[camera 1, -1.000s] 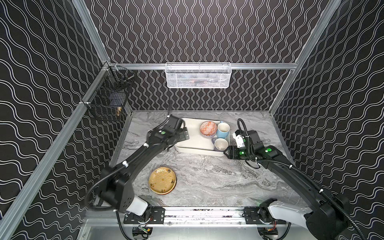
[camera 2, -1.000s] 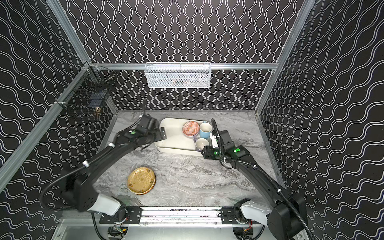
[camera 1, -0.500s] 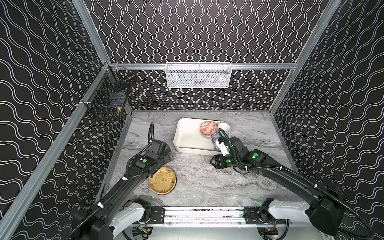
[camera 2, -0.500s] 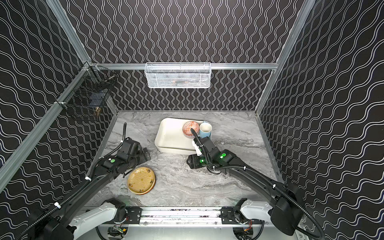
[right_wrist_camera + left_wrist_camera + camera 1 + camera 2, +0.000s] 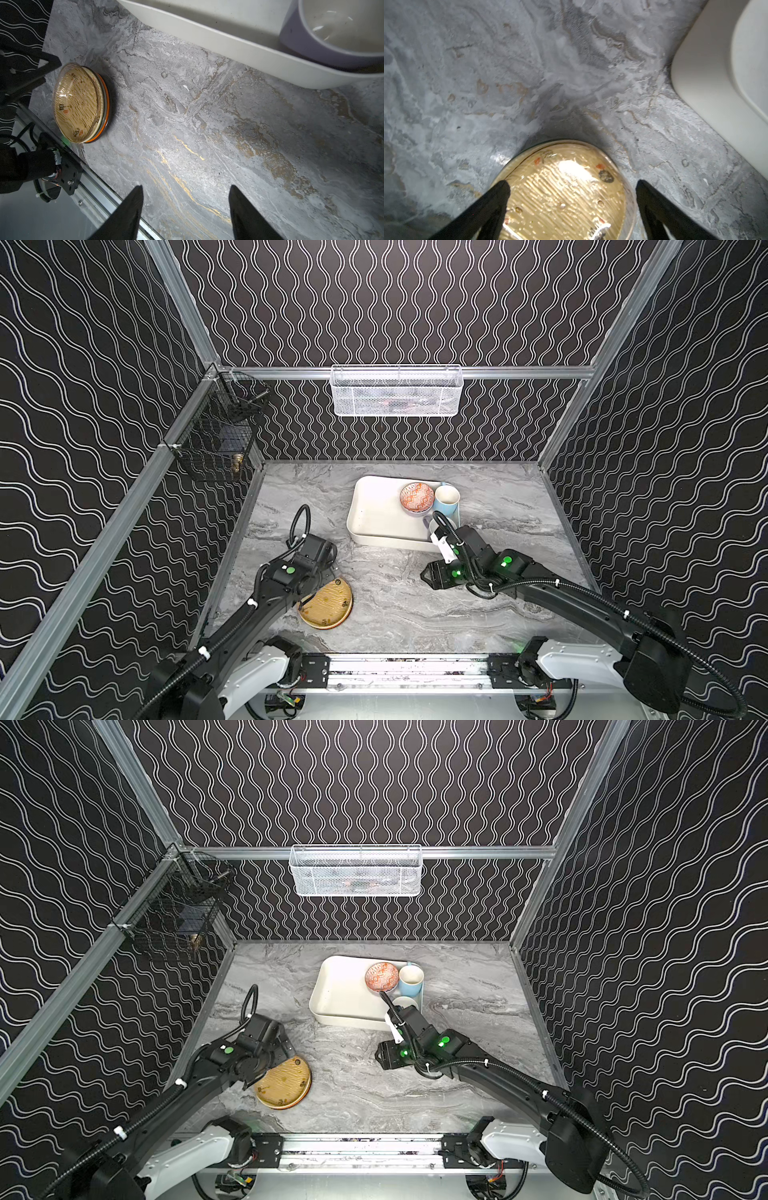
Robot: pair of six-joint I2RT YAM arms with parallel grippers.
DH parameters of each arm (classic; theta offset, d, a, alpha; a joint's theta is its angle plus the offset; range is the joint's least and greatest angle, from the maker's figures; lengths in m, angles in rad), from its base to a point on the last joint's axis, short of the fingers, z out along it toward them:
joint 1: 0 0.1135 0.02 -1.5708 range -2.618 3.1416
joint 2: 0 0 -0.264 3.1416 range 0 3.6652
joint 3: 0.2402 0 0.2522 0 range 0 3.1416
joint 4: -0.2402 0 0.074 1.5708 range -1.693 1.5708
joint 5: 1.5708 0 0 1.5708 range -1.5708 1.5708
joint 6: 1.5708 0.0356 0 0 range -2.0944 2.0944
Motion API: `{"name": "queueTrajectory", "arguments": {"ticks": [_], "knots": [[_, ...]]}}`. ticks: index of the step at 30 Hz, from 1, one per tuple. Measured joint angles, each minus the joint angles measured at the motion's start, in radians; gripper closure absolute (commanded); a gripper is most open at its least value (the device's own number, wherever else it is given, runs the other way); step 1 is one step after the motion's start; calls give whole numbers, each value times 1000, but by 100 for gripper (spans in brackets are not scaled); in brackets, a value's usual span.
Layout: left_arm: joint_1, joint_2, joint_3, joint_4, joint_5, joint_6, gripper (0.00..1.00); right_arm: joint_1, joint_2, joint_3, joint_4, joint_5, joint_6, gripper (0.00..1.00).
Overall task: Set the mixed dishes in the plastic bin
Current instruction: 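Move the left gripper to the plate stack while the right gripper approaches its other edge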
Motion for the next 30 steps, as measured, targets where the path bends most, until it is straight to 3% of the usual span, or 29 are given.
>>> {"name": "queueTrajectory", "arguments": {"ticks": [13,20,30], "knots": [[0,-99,-49,-172,-4,-187,4,-14,-23,-81,57,-52,-25,33],[-11,-58,-104,-144,35,-211,9,-61,-63,-103,66,-86,-41,33],[-130,23,-117,-53,46,-253,16,-79,-72,-126,71,-113,-50,33]]}}
